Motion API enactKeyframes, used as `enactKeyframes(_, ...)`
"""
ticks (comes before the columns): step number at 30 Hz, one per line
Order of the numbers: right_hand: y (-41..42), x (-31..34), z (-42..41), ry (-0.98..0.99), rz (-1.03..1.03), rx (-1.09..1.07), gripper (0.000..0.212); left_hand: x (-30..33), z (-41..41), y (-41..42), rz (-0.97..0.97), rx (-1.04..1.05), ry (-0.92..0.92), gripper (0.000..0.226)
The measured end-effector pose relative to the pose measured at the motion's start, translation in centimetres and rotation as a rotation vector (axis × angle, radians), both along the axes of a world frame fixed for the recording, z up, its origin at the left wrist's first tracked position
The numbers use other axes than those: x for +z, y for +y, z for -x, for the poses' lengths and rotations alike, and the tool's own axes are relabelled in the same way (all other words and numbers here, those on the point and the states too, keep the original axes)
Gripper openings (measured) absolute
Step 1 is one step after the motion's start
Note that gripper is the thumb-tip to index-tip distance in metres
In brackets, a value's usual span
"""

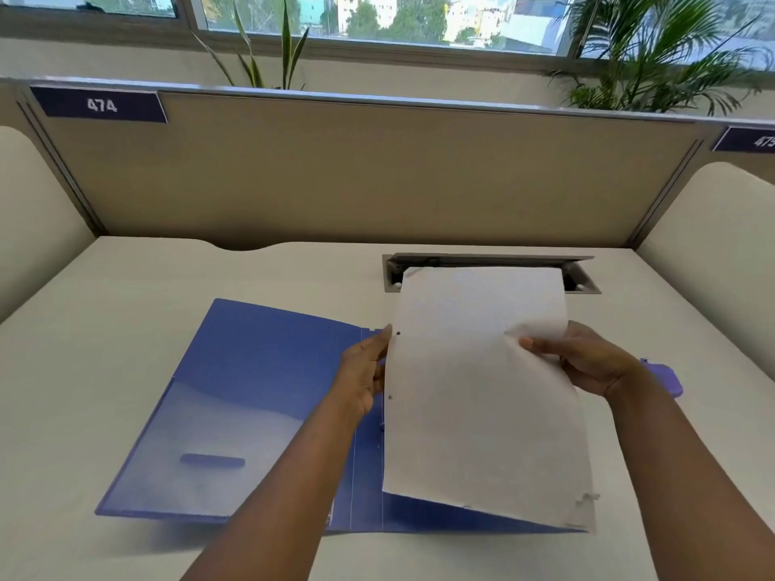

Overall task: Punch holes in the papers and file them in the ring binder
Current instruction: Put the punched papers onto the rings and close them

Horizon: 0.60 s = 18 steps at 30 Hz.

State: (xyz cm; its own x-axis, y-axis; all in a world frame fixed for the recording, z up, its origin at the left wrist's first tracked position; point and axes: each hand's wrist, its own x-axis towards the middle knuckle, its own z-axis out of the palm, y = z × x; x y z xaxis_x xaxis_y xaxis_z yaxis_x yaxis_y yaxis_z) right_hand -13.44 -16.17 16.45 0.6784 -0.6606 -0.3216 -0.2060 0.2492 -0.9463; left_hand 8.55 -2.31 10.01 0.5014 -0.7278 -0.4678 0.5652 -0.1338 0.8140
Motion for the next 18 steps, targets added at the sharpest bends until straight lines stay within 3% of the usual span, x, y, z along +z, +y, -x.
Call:
enactKeyframes(3,-0.5,-1.7,0.0,0.078,-0.042,-0.026,0.093,-1.1,0.4,-0.4,-0.075,0.014,-0.108,0.008)
enactKeyframes(5,-0.5,-2.4,-0.3,0.109,-0.070,-0.089,0.080,-1.8,0.5,-0.9,-0.121,0.051,-0.168,0.013)
enactKeyframes(8,-0.7,-2.7,-0.9,0.151,-0.089,-0.245,0.020,-2.8,0.5,-1.8,-0.158,0.077,-0.176,0.010)
enactKeyframes(9,-0.9,-2.8,-1.0,0.173,-0.079,-0.289,0.010,-2.9,0.5,-2.2,-0.174,0.071,-0.175,0.006)
enactKeyframes(18,-2.5,-4.0,-1.7,0.310,-0.012,-0.326,0.009,-4.8,-2.6,-3.2,-0.348,0.106,-0.214,0.014)
